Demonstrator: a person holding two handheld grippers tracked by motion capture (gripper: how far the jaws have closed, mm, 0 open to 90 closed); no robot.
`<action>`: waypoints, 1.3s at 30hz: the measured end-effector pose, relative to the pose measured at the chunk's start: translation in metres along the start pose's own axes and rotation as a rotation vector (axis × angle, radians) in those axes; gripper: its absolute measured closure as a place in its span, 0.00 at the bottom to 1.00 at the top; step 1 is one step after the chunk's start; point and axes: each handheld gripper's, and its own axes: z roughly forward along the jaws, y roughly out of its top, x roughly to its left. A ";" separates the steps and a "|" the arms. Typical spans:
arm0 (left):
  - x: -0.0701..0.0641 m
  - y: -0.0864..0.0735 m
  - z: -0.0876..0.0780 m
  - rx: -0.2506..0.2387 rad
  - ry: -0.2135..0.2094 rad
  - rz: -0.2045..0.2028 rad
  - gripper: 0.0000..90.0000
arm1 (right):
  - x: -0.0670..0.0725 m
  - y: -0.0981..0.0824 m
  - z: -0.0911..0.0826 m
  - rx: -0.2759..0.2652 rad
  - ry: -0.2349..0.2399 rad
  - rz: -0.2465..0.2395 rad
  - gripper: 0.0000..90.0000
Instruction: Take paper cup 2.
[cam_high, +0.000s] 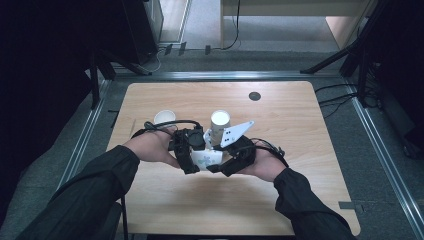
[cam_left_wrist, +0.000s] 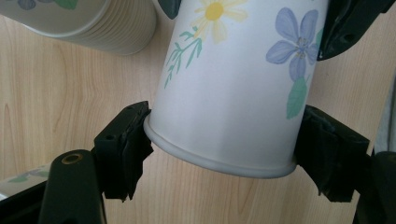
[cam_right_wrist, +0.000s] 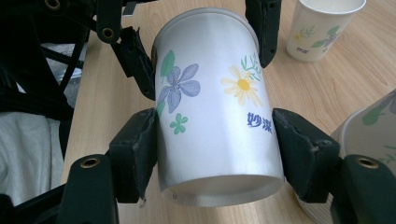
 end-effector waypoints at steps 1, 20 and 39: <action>0.000 0.000 0.000 -0.003 -0.003 -0.001 0.26 | 0.000 0.000 0.000 -0.002 0.001 -0.002 0.38; 0.007 -0.028 -0.009 -0.247 -0.021 -0.092 0.16 | -0.004 -0.012 -0.021 -0.086 -0.008 0.025 0.38; 0.001 -0.050 -0.004 -0.544 -0.098 -0.173 0.15 | -0.008 -0.038 -0.032 -0.284 0.040 0.050 0.38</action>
